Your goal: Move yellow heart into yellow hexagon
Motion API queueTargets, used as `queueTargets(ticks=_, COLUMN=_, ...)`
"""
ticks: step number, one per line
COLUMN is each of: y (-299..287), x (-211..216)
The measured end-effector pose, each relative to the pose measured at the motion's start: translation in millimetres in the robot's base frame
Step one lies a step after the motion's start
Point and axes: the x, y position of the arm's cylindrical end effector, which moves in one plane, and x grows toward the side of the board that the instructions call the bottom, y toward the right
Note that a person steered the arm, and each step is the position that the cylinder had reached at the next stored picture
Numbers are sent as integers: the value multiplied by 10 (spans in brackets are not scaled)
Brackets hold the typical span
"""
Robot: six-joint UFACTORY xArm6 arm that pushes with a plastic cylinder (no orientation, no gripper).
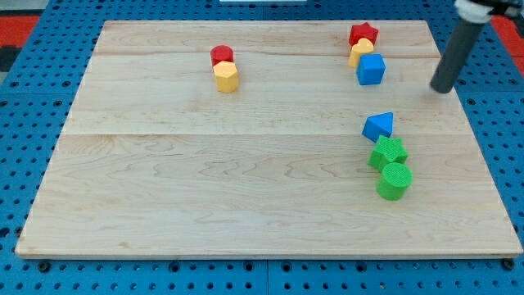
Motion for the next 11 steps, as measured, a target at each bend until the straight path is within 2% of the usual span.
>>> queueTargets(ticks=1, y=340, x=-499)
queueTargets(ticks=2, y=-225, x=-776)
queueTargets(ticks=4, y=-1915, x=-776)
queueTargets(ticks=5, y=-2520, x=-758)
queueTargets(ticks=8, y=-1962, x=-596)
queueTargets(ticks=9, y=-1822, x=-401)
queueTargets(ticks=11, y=-3032, x=-364)
